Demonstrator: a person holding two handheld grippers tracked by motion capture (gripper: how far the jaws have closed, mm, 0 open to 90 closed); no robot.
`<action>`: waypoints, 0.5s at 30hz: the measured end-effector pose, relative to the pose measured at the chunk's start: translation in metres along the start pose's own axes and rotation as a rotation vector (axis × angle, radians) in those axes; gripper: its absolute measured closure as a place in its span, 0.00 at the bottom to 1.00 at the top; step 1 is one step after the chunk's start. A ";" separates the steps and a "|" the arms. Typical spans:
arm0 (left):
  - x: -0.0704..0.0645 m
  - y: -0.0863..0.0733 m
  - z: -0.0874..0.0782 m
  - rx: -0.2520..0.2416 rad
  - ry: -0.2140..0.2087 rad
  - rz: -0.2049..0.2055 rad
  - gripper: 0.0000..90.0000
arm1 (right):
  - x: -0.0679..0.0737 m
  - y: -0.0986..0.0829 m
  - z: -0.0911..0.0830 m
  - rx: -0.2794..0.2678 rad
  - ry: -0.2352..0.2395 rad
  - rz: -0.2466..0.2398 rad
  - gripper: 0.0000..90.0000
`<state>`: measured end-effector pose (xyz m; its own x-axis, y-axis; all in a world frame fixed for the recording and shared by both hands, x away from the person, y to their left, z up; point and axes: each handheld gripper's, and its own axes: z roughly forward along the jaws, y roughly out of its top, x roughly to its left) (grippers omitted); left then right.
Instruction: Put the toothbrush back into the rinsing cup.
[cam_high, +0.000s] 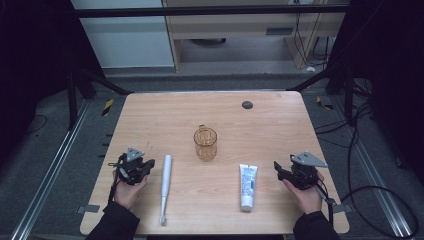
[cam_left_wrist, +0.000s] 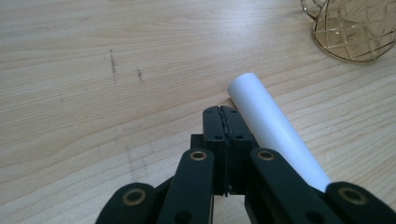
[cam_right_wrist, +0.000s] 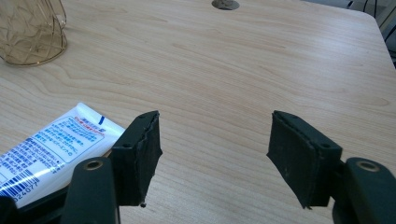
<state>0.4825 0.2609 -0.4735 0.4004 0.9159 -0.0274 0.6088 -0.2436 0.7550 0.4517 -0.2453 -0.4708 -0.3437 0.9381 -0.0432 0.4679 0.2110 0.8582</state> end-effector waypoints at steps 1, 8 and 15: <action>-0.001 0.000 0.002 0.003 0.000 0.004 0.99 | 0.000 0.000 0.001 0.003 -0.001 -0.006 0.38; -0.005 0.002 0.012 0.023 -0.013 0.013 0.99 | 0.002 -0.001 0.004 0.015 -0.002 -0.009 0.38; -0.007 0.003 0.018 0.032 -0.027 0.005 1.00 | 0.003 -0.001 0.006 0.025 -0.002 -0.019 0.37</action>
<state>0.4937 0.2481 -0.4833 0.4214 0.9059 -0.0415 0.6284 -0.2587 0.7336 0.4546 -0.2409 -0.4747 -0.3509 0.9344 -0.0609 0.4817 0.2359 0.8440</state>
